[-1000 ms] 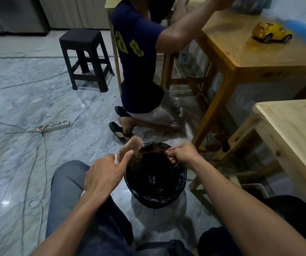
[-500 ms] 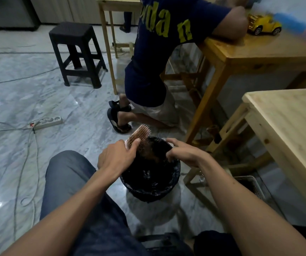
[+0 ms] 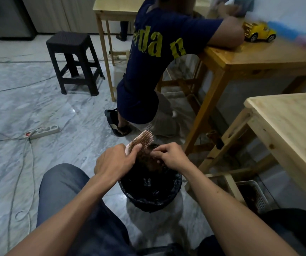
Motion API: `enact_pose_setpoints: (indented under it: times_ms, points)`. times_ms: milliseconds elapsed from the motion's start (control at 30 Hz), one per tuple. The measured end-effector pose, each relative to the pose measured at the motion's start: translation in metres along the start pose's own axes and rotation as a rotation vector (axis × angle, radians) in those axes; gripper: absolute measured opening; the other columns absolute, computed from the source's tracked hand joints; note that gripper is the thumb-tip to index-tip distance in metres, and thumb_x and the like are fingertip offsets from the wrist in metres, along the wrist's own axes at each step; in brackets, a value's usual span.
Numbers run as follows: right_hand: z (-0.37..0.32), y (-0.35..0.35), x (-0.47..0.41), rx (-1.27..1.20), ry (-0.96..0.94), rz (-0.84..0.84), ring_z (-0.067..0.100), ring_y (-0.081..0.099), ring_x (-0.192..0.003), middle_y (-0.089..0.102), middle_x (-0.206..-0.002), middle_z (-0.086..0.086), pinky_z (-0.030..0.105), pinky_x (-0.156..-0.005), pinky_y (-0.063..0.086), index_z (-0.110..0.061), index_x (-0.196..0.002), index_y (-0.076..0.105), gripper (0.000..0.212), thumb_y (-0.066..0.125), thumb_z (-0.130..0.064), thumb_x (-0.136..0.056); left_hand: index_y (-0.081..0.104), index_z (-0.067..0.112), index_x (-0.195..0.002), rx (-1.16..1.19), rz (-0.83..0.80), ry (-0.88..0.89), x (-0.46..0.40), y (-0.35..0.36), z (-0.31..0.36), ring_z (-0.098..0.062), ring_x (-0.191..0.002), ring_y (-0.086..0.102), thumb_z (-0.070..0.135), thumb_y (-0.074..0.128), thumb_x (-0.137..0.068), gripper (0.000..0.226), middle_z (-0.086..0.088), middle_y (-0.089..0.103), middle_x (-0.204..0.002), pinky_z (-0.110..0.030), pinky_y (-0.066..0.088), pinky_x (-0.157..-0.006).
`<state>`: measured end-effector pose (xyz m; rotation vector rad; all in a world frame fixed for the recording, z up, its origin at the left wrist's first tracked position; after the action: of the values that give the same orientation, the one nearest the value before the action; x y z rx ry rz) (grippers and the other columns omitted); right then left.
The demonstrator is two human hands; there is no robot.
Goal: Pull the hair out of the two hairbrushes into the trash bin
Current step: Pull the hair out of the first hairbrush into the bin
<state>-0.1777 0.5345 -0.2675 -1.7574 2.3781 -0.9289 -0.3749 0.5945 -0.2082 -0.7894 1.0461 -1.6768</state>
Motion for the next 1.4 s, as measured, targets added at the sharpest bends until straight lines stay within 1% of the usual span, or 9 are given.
enact_pose_setpoints:
  times_ms: [333, 467, 667, 800, 967, 1067, 1233, 1300, 1400]
  points:
    - [0.042, -0.013, -0.027, 0.12, 0.246, 0.245, 0.025, 0.076, -0.09, 0.081, -0.091, 0.009, 0.041, -0.089, 0.063, -0.014, -0.091, 0.086, 0.01, 0.082, -0.023, -0.09, 0.046, 0.015, -0.063, 0.06, 0.014, -0.044, 0.002, 0.003, -0.017, -0.019, -0.053, 0.055, 0.078, 0.031, -0.088, 0.069, -0.002, 0.058, -0.058, -0.031, 0.036, -0.049]
    - [0.045, -0.01, -0.026, 0.078, 0.269, 0.218, 0.018, 0.073, -0.067, 0.078, -0.076, 0.008, 0.035, -0.079, 0.066, -0.009, -0.096, 0.085, 0.012, 0.077, -0.017, -0.094, 0.047, 0.015, -0.066, 0.067, 0.001, -0.077, 0.003, 0.005, -0.021, -0.02, -0.055, 0.056, 0.076, 0.031, -0.09, 0.068, -0.002, 0.059, -0.06, -0.032, 0.035, -0.049]
    - [0.015, 0.007, -0.019, 0.234, 0.197, -0.135, 0.02, 0.068, -0.106, 0.068, -0.132, 0.007, 0.032, -0.09, 0.059, -0.021, -0.141, 0.064, 0.058, 0.064, -0.001, -0.086, 0.05, 0.018, -0.086, 0.1, -0.161, -0.111, 0.007, 0.024, -0.017, -0.018, -0.067, 0.058, 0.066, 0.047, -0.086, 0.048, 0.0, 0.062, -0.076, -0.033, 0.037, -0.054]
    - [-0.004, 0.006, -0.009, 0.227, 0.108, -0.255, 0.017, 0.059, -0.115, 0.058, -0.139, 0.002, 0.036, -0.099, 0.055, -0.031, -0.152, 0.051, 0.079, 0.068, -0.007, -0.079, 0.049, 0.015, -0.102, 0.17, -0.266, -0.069, 0.015, 0.032, -0.008, -0.018, -0.071, 0.058, 0.04, 0.06, -0.084, 0.032, -0.001, 0.06, -0.084, -0.032, 0.038, -0.053]
    - [-0.002, 0.015, -0.001, 0.008, 0.039, -0.361, 0.015, 0.071, -0.11, 0.076, -0.125, 0.003, 0.025, -0.09, 0.057, -0.018, -0.129, 0.073, 0.041, 0.08, -0.021, -0.089, 0.049, 0.012, -0.099, 0.244, -0.269, -0.03, 0.02, 0.035, 0.001, -0.024, -0.073, 0.057, 0.016, 0.052, -0.088, 0.012, -0.009, 0.059, -0.086, -0.036, 0.04, -0.056]
    - [0.007, 0.001, -0.004, -0.035, 0.03, -0.159, 0.011, 0.072, -0.077, 0.082, -0.093, 0.005, 0.02, -0.068, 0.057, -0.011, -0.101, 0.083, 0.015, 0.075, -0.023, -0.096, 0.05, 0.011, -0.098, 0.294, -0.219, -0.046, 0.019, 0.031, 0.001, -0.024, -0.07, 0.055, 0.014, 0.048, -0.093, 0.006, -0.01, 0.059, -0.086, -0.033, 0.036, -0.053]
    - [0.036, -0.026, -0.003, -0.029, 0.18, 0.076, 0.01, 0.068, -0.066, 0.082, -0.085, 0.009, 0.03, -0.074, 0.061, -0.015, -0.082, 0.084, 0.013, 0.077, -0.019, -0.093, 0.052, 0.013, -0.102, 0.363, -0.124, -0.077, 0.016, 0.017, -0.004, -0.022, -0.067, 0.057, 0.014, 0.049, -0.094, 0.009, -0.008, 0.062, -0.086, -0.031, 0.037, -0.052]
    - [0.041, -0.029, -0.001, 0.042, 0.2, 0.074, 0.011, 0.071, -0.073, 0.082, -0.086, 0.006, 0.035, -0.082, 0.063, -0.016, -0.085, 0.085, 0.013, 0.076, -0.02, -0.093, 0.052, 0.014, -0.101, 0.355, -0.115, -0.059, 0.016, 0.015, -0.001, -0.022, -0.067, 0.057, 0.013, 0.05, -0.094, 0.007, -0.007, 0.062, -0.084, -0.031, 0.038, -0.052]
    - [0.032, -0.018, 0.002, 0.046, 0.185, -0.13, 0.015, 0.064, -0.119, 0.074, -0.128, 0.0, 0.04, -0.108, 0.053, -0.021, -0.122, 0.078, 0.033, 0.067, -0.011, -0.093, 0.048, 0.015, -0.089, 0.312, -0.115, -0.004, 0.019, 0.016, 0.008, -0.02, -0.062, 0.05, 0.013, 0.049, -0.093, 0.005, -0.006, 0.058, -0.078, -0.032, 0.034, -0.051]
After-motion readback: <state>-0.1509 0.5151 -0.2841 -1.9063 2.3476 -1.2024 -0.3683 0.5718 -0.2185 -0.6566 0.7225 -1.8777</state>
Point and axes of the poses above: each hand's wrist, its own x-axis away from the middle knuckle, its own y-axis out of the palm, z = x × y, the point moved 7 cm from there along -x, towards the middle knuckle
